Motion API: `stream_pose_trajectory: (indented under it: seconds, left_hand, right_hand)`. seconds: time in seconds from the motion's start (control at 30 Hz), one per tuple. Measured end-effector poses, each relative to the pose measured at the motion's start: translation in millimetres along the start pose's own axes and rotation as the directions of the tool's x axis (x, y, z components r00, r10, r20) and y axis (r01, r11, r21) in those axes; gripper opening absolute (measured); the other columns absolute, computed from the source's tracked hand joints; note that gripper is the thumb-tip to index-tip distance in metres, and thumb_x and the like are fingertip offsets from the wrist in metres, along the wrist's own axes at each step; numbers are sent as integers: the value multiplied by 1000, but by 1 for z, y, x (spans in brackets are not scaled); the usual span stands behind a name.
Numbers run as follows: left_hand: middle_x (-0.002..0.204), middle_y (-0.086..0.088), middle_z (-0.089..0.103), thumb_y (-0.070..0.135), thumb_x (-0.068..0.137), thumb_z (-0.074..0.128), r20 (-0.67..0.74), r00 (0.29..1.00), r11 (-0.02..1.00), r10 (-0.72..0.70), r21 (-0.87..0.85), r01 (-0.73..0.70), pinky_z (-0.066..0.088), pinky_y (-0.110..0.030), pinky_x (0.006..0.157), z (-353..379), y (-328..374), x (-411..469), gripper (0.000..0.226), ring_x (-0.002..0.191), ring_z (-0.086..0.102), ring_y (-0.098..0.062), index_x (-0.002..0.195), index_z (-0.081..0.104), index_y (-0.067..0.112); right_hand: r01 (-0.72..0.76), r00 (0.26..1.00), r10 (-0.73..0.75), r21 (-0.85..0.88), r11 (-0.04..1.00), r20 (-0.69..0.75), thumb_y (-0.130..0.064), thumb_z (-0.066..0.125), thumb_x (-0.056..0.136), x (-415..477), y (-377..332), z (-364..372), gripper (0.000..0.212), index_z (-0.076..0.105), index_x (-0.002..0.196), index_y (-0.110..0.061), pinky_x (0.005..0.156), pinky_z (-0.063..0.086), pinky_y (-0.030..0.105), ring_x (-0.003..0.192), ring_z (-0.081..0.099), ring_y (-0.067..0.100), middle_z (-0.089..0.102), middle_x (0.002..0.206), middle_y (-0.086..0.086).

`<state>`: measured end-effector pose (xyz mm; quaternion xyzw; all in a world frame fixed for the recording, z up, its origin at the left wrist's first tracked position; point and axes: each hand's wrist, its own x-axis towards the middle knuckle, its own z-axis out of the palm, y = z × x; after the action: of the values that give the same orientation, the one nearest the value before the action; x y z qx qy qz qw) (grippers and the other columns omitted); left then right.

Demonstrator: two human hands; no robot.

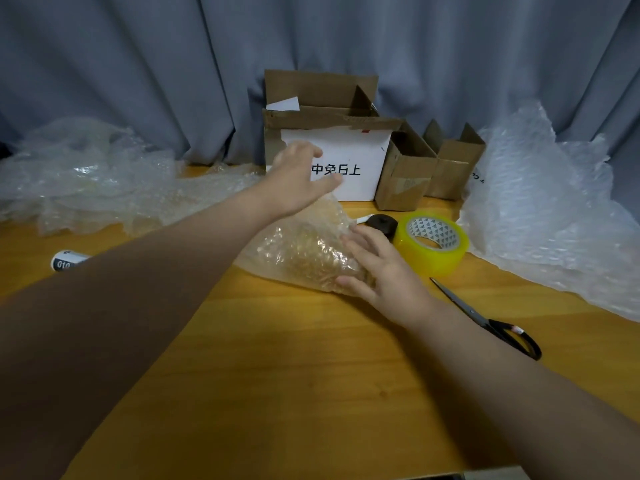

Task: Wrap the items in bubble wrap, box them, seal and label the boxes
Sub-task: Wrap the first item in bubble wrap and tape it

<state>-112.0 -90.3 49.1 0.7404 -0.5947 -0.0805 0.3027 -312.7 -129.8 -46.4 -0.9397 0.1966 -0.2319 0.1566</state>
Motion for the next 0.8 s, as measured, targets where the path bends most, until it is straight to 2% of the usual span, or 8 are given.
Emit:
stream_pose_trajectory:
  seconds: [0.17,0.27,0.37,0.43,0.6,0.67,0.73,0.8]
  left_hand:
    - [141,4,42,86,63,50,463,858,968,-224,207,141,31,-37,109,2,15,31,105,130,39,-19,141,38,16]
    - [128,-8,58,59,72,70,545,795,950,-265,290,118,42,-35,97,-1,23,35,73,114,53,-23,120,59,5]
    - [97,-2,69,26,75,78,424,905,999,-42,34,31,46,-30,86,2,19,30,19,99,62,-19,89,71,15]
    - [91,-1,71,22,76,78,310,947,990,81,-136,-40,48,-29,87,2,13,20,6,94,64,-16,78,72,23]
    - [89,3,71,22,88,64,231,949,968,213,-179,-174,50,-18,74,7,3,-11,11,80,64,-3,89,73,16]
    - [93,6,69,16,91,60,175,959,969,224,-147,-200,46,-7,72,13,1,-25,13,80,60,5,96,73,15]
    - [98,6,70,2,89,58,132,960,964,247,-135,-229,50,-15,78,20,-3,-35,26,87,63,-1,102,72,20]
    - [106,7,69,-4,87,58,149,952,960,269,-123,-252,48,-21,88,23,-8,-41,38,100,62,-7,110,70,23]
  right_hand:
    - [82,994,-87,-69,994,-72,-51,42,94,-9,-4,5,64,46,140,-7,107,36,33,128,41,25,44,138,12]
    - [21,997,-19,24,999,-69,-43,56,91,-10,-4,3,58,46,141,-15,110,29,29,134,31,18,27,148,10]
    - [-140,990,144,179,974,-10,-37,64,88,-4,-5,-3,57,45,141,-27,112,22,25,132,21,8,10,154,1]
    - [-176,984,176,220,959,22,-37,63,88,1,-6,-6,58,44,142,-26,113,24,26,132,27,9,22,151,-1]
    - [-225,974,226,278,934,29,-36,65,88,7,-3,-10,58,47,140,-20,110,32,29,128,43,13,48,140,-2]
    - [-247,968,245,323,913,47,-37,67,86,9,-2,-12,55,50,136,-21,102,44,38,109,54,7,55,132,-2]
    - [-273,960,277,378,885,45,-36,70,84,9,-1,-11,46,44,118,-22,82,54,42,86,55,2,59,116,-2]
    - [-286,951,307,451,845,27,-30,73,83,8,2,-9,48,33,108,-21,70,51,29,80,53,-2,57,106,-3]
